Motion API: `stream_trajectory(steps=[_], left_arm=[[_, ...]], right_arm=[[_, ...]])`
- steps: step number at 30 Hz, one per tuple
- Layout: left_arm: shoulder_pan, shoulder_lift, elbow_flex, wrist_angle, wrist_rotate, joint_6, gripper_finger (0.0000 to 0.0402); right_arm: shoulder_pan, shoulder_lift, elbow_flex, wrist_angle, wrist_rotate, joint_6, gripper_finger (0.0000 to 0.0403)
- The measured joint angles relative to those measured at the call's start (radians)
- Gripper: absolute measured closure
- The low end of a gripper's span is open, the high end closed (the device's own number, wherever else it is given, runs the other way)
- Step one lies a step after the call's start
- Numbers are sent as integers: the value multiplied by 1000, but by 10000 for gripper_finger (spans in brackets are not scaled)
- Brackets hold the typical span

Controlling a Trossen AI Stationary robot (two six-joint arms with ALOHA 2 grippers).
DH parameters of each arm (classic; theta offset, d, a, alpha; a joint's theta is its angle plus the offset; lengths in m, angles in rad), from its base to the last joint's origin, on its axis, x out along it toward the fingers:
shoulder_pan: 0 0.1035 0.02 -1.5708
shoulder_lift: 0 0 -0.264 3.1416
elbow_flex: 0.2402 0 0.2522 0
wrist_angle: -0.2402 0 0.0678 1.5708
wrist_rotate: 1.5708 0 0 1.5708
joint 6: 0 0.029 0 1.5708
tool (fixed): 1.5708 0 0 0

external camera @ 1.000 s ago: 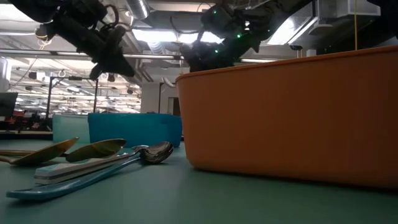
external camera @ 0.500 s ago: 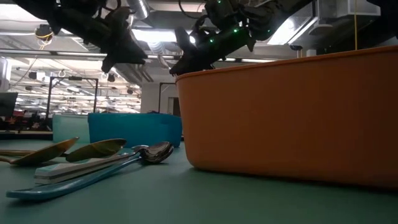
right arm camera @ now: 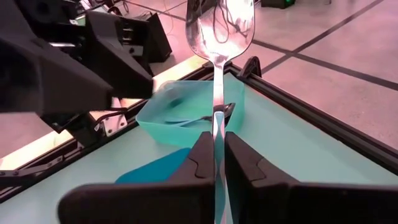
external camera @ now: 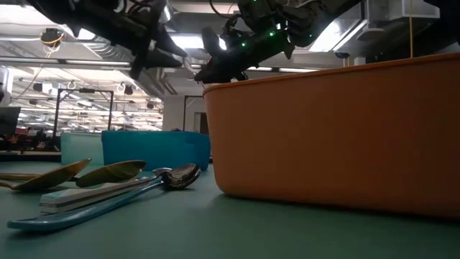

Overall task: Sort silverware by color (type)
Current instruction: Put the patterned blue spoon into the blue bin

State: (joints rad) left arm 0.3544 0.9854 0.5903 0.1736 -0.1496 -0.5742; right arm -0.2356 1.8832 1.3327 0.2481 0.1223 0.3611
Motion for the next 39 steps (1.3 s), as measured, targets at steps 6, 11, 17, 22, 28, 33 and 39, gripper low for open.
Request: stream_trajectory(steps=[6,11,17,22,28,33,39], left_arm=[[-15,82,0,40,-58,-50,286],[-15,148,0,137,-60,-53,292],[-15,199,0,216,-89,-53,296],[-14,206,-2,216,-136,-52,296],[-14,206,-2,223,-169,-69,296],[-14,206,-2,223,-197,-73,296],[-14,206,-2,223,-205,-72,296]], right_arm=[[0,0,0,-1,-4,0,401],[0,0,0,-3,-10,0,400],[0,0,0,-6,-10,0,400],[0,0,-1,-9,-10,-1,401],[0,0,-1,-11,-11,-1,400],[0,0,-1,-11,-11,-3,400],[0,0,-1,-11,-45,-3,400]])
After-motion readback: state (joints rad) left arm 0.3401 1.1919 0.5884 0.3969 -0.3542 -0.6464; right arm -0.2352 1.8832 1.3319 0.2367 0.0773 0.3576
